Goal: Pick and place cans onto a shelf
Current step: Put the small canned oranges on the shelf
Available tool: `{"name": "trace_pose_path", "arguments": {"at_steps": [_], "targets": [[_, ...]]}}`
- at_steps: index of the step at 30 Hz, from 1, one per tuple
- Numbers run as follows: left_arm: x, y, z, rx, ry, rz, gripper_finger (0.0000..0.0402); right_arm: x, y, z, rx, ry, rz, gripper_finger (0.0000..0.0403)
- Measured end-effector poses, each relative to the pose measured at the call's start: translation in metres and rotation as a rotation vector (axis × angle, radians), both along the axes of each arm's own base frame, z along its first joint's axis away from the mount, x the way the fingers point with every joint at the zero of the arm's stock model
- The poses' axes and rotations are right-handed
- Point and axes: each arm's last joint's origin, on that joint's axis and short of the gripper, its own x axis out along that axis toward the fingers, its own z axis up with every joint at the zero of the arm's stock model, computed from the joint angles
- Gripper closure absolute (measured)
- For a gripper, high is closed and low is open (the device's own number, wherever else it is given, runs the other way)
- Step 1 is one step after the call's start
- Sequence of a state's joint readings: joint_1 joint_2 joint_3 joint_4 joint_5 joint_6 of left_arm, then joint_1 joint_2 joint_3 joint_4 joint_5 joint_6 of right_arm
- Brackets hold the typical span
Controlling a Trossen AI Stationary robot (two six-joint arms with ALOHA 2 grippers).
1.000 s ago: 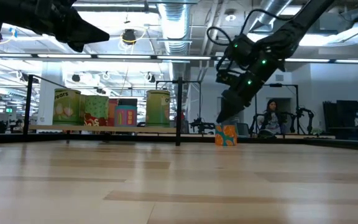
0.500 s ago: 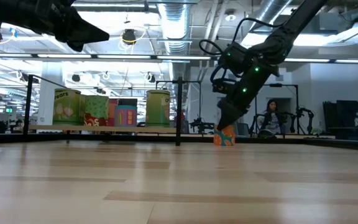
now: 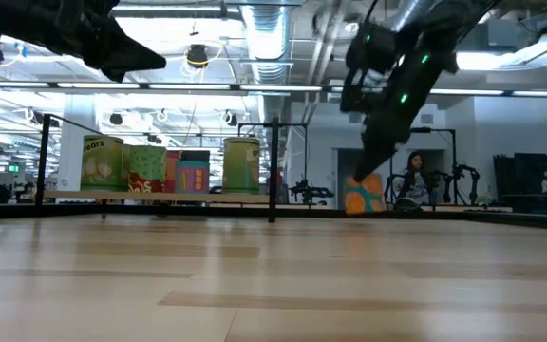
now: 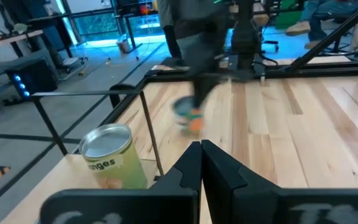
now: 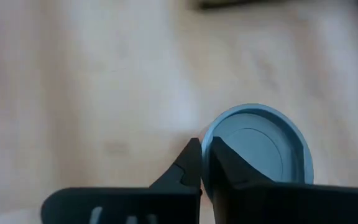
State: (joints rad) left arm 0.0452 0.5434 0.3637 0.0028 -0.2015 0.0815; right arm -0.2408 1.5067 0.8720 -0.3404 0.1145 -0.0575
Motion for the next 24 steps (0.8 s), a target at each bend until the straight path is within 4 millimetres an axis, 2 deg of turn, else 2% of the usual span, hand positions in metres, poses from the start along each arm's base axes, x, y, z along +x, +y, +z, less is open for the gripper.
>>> {"name": "trace_pose_path", "arguments": {"at_steps": [4, 7, 10, 13, 16, 20, 24], "targets": [[0.0, 0.0, 0.0, -0.006, -0.007, 0.003, 0.0401, 0.014, 0.047, 0.005, 0.063, -0.149, 0.161, 0.0391], [0.0, 0.0, 0.001, -0.005, -0.008, 0.008, 0.0401, 0.033, 0.077, 0.002, 0.074, -0.274, 0.27, 0.0389], [0.0, 0.0, 0.001, -0.005, -0.009, 0.01, 0.0401, 0.056, 0.093, -0.004, 0.078, -0.342, 0.324, 0.0385], [0.0, 0.0, 0.001, -0.007, -0.01, 0.01, 0.0401, 0.086, 0.096, -0.004, 0.071, -0.361, 0.328, 0.0385], [0.0, 0.0, 0.001, -0.01, -0.01, 0.011, 0.0401, 0.117, 0.09, -0.007, 0.065, -0.34, 0.311, 0.0385], [0.0, 0.0, 0.0, -0.012, -0.007, 0.011, 0.0401, 0.15, 0.077, -0.004, 0.026, -0.318, 0.314, 0.0384], [0.0, 0.0, 0.0, -0.006, -0.006, 0.01, 0.0401, 0.172, 0.059, -0.007, -0.006, -0.281, 0.309, 0.0384]]}}
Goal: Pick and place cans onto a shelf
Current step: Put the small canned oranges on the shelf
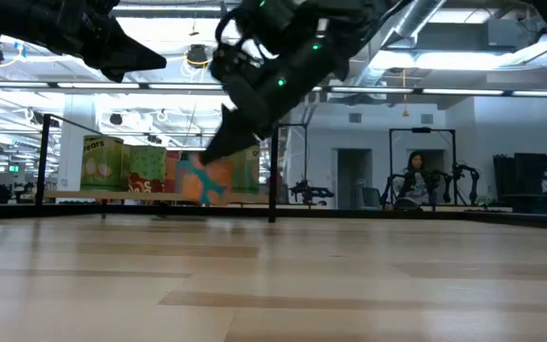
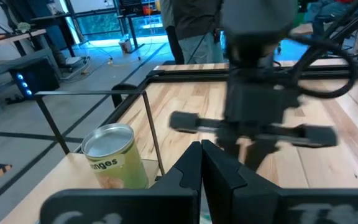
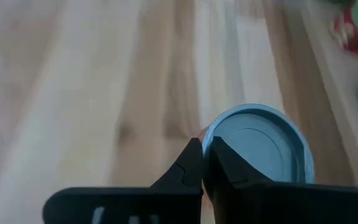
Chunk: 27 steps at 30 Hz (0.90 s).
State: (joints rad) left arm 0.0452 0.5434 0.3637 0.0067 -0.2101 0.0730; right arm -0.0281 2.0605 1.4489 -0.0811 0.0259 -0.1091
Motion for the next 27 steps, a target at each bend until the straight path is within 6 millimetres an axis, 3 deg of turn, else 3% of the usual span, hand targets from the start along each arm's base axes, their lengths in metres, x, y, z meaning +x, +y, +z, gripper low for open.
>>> {"name": "trace_pose_path", "arguments": {"at_steps": [5, 8, 27], "targets": [[0.0, 0.0, 0.0, -0.002, -0.003, 0.0, 0.0401, 0.019, -0.021, -0.009, -0.032, 0.015, -0.016, 0.0383], [0.0, 0.0, 0.0, -0.005, -0.001, -0.001, 0.0401, 0.018, -0.026, -0.013, -0.038, 0.053, -0.019, 0.0384], [0.004, 0.0, -0.003, -0.004, 0.019, 0.005, 0.0401, 0.021, -0.023, -0.016, -0.039, 0.041, -0.009, 0.0324]]}}
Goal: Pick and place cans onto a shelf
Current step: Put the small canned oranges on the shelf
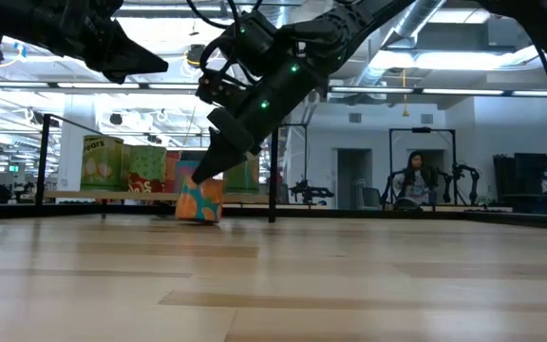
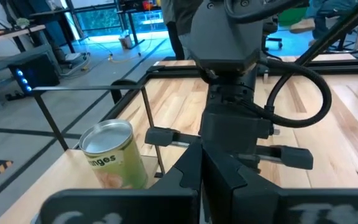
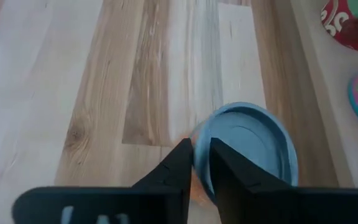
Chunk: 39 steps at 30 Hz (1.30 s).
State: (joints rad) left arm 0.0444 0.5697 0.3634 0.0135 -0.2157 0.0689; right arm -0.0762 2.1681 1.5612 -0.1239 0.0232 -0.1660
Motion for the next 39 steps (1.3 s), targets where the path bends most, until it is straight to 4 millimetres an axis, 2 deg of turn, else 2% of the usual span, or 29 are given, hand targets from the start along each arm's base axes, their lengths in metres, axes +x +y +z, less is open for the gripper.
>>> {"name": "trace_pose_path", "arguments": {"at_steps": [4, 10, 13, 16, 19, 21, 25, 30, 33, 39], "targets": [[0.0, 0.0, 0.0, 0.0, 0.0, 0.0, 0.0401, -0.001, 0.005, 0.006, -0.002, -0.011, 0.009, 0.0294], [0.002, -0.001, -0.001, -0.023, 0.006, -0.023, 0.0401, -0.008, 0.015, 0.028, -0.039, -0.02, 0.057, 0.0257], [0.005, -0.001, -0.005, -0.038, 0.029, -0.028, 0.0401, -0.019, 0.026, 0.046, -0.053, 0.025, 0.092, 0.0271], [0.012, -0.001, -0.011, -0.05, 0.077, -0.025, 0.0401, -0.035, 0.045, 0.06, -0.086, 0.044, 0.165, 0.0313], [0.02, 0.0, -0.021, -0.068, 0.145, -0.02, 0.0401, -0.055, 0.06, 0.052, -0.096, 0.019, 0.222, 0.0373], [0.026, -0.001, -0.029, -0.071, 0.195, -0.023, 0.0401, -0.072, 0.065, 0.04, -0.083, -0.026, 0.222, 0.0392], [0.039, -0.002, -0.039, -0.075, 0.238, -0.033, 0.0401, -0.103, 0.07, 0.02, -0.027, -0.174, 0.181, 0.038], [0.054, -0.002, -0.04, -0.111, 0.322, -0.009, 0.0401, -0.139, 0.081, 0.01, 0.037, -0.291, 0.14, 0.0389], [0.065, -0.002, -0.039, -0.11, 0.386, -0.007, 0.039, -0.154, 0.087, 0.006, 0.017, -0.325, 0.113, 0.0397], [0.087, -0.001, -0.044, -0.082, 0.536, -0.005, 0.0339, -0.17, 0.091, -0.002, 0.031, -0.428, 0.097, 0.0386]]}}
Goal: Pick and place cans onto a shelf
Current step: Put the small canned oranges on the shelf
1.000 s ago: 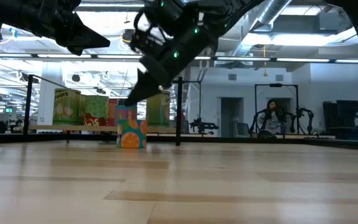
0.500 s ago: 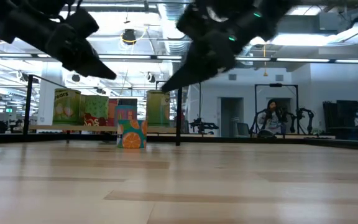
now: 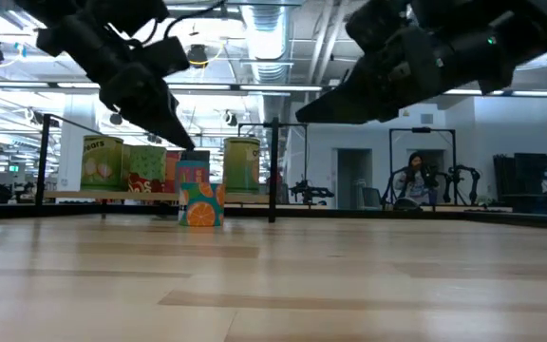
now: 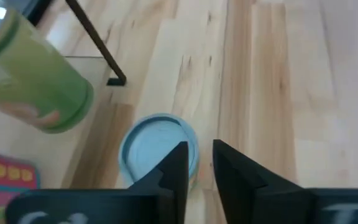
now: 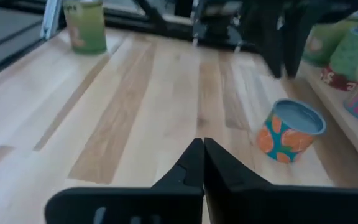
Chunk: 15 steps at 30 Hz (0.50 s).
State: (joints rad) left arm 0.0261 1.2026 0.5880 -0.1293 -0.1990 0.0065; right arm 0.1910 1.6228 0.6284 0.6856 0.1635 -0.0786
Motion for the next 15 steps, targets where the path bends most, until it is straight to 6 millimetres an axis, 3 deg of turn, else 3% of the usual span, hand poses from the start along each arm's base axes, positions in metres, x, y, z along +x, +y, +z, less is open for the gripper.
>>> {"name": "trace_pose_path", "arguments": {"at_steps": [7, 15], "targets": [[0.025, 0.002, -0.011, 0.075, 0.14, -0.022, 0.0293, -0.006, -0.002, -0.004, 0.01, -0.039, -0.003, 0.0389], [0.044, 0.007, -0.033, 0.111, 0.259, -0.041, 0.0287, -0.006, -0.002, -0.004, 0.011, -0.041, -0.004, 0.0386]]}}
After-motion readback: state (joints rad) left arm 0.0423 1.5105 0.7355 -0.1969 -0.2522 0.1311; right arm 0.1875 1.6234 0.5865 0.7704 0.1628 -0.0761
